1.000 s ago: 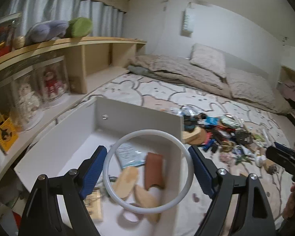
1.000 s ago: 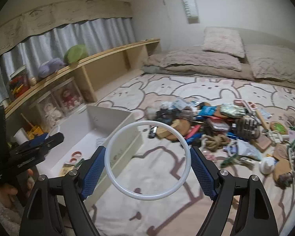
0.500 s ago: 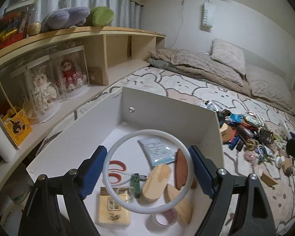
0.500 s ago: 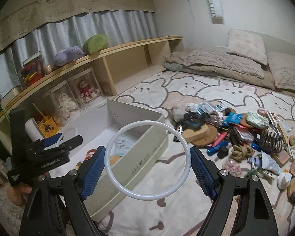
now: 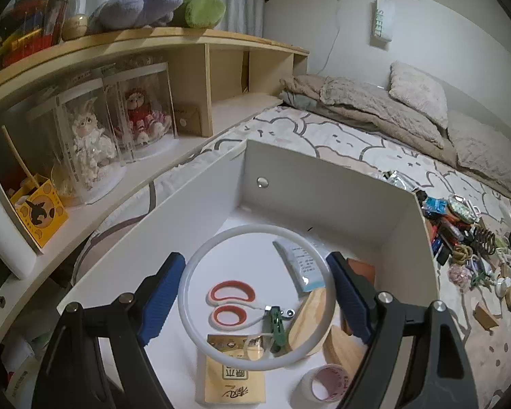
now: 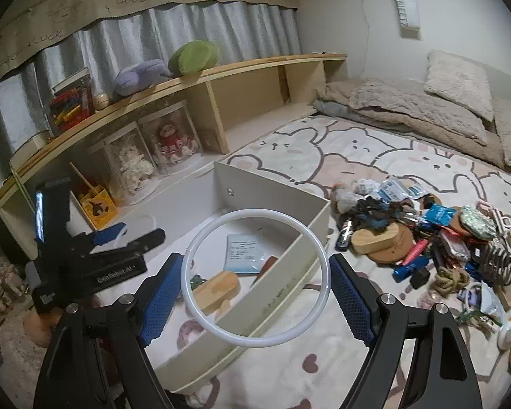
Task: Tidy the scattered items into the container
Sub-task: 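Lower the white ring with the right gripper into the white box, then open the right gripper to drop the white ring into the box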
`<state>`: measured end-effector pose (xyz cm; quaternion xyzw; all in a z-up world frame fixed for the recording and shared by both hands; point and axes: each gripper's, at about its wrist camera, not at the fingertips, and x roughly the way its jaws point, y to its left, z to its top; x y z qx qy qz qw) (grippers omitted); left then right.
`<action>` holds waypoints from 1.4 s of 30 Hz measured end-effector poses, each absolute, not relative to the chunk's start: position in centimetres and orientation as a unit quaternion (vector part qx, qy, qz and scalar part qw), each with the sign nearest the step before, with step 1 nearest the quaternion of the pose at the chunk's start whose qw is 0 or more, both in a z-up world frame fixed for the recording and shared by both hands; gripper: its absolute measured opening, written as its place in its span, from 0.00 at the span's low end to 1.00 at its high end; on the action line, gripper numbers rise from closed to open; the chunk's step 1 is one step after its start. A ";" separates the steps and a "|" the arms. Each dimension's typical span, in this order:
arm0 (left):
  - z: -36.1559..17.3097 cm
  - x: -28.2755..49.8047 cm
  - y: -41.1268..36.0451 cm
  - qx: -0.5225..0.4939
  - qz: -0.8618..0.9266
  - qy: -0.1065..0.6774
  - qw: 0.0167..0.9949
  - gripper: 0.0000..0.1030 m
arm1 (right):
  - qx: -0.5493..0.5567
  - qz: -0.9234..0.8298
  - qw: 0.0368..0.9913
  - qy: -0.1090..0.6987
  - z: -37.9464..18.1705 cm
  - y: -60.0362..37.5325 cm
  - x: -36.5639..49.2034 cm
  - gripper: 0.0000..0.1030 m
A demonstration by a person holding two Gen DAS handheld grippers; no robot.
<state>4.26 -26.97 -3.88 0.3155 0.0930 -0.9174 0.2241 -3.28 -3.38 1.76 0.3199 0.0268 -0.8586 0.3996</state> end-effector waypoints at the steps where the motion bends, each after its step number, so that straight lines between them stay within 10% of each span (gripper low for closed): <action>1: -4.0 4.3 -27.1 0.317 -0.917 0.096 0.224 0.82 | 0.321 -0.858 0.401 0.027 1.7 -3.6 -3.3 0.82; 42: -1.8 7.4 -28.3 0.284 -0.921 0.124 0.234 0.94 | 0.426 -0.794 0.430 0.061 -2.3 -17.1 -10.4 0.82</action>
